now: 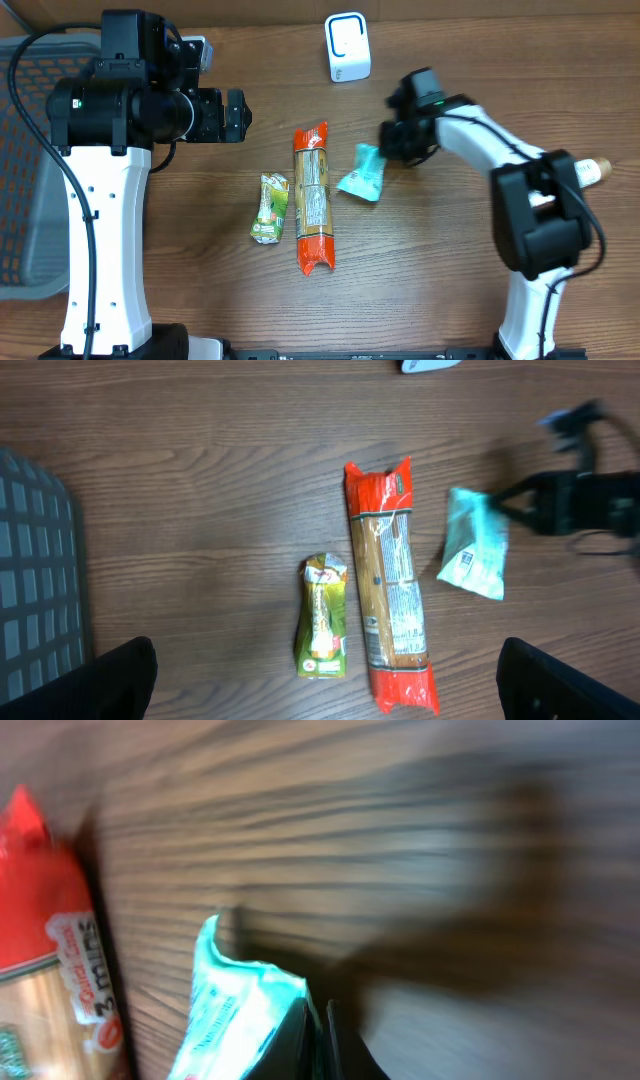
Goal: Scan the item barcode
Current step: 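Reach the right gripper to the teal snack pack, then grasp the teal snack pack and lift it toward the scanner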
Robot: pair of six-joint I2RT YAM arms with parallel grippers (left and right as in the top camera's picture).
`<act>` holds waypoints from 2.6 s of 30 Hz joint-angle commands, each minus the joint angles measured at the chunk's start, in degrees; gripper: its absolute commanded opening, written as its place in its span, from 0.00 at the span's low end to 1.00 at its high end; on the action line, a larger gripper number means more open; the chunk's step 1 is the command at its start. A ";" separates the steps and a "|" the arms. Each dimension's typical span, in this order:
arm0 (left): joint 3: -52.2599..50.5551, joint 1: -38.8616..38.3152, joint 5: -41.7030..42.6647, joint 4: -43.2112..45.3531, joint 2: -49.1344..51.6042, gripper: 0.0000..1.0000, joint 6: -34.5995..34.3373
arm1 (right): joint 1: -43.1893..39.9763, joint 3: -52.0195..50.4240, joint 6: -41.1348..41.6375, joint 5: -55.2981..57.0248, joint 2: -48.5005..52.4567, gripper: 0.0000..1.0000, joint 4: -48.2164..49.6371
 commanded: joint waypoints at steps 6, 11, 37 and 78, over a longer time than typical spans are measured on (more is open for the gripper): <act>0.00 0.20 -0.17 0.22 -0.02 1.00 1.29 | -6.36 0.83 4.00 2.19 -13.84 0.26 -9.57; 0.00 0.20 -0.17 0.22 -0.02 1.00 1.29 | -5.99 0.70 -4.72 2.19 -14.29 0.44 -14.75; 0.00 0.20 -0.20 0.22 -0.02 1.00 1.29 | -9.29 0.70 -35.95 -4.13 -0.68 0.73 4.48; 0.00 0.20 -0.17 0.22 -0.02 1.00 1.29 | -11.80 -3.78 -20.31 -19.50 7.80 0.35 -0.33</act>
